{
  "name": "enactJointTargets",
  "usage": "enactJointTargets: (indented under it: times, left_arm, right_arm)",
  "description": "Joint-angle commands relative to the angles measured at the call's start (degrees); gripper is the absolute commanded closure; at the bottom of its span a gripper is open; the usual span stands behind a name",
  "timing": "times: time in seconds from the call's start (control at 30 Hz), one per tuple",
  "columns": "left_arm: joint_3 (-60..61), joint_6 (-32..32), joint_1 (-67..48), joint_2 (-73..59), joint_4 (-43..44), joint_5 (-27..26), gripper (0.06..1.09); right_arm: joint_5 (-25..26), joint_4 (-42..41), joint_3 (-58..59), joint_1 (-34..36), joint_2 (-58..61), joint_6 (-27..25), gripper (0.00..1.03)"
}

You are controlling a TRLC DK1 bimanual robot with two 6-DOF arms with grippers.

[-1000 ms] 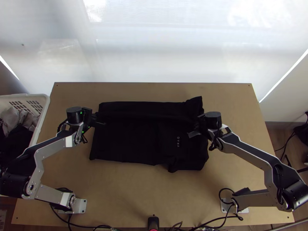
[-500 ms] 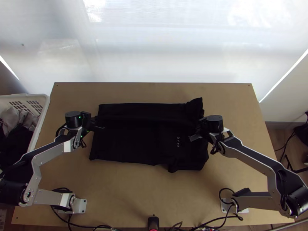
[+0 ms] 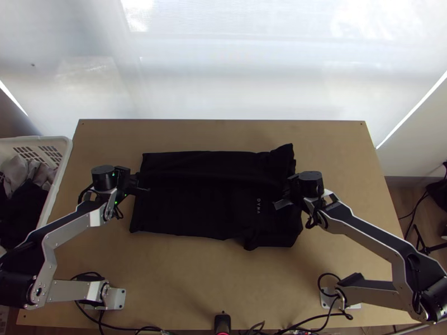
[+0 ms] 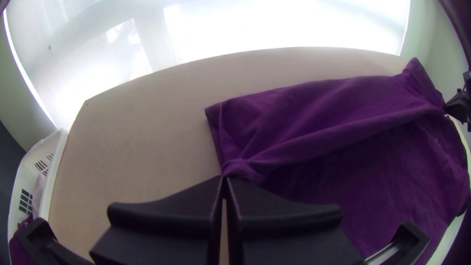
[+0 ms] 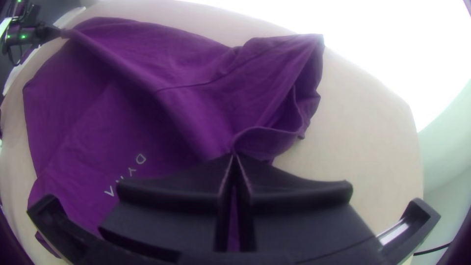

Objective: Fold the t-shirt

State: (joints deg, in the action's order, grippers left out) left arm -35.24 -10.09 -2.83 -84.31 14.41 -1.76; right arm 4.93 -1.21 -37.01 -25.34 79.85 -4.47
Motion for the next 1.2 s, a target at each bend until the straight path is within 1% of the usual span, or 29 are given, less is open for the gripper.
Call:
enactJointTargets:
  times: [0.0,0.47,1.17]
  left_arm:
    - [1.2,0.4,-1.3,1.0,-1.2,-0.6,1.05]
    - [4.0,0.3,-1.6,5.7,-3.3,-0.7,1.05]
    - [5.1,-1.7,0.0,2.0,-1.4,-0.7,1.05]
  right_arm:
    - [0.1,-0.2,-0.5,-0.2,1.2,-0.2,1.0]
    - [0.1,0.3,0.1,-0.3,-1.3,-0.1,1.0]
    - [0.1,0.2,1.3,-0.1,0.4,-0.6,1.0]
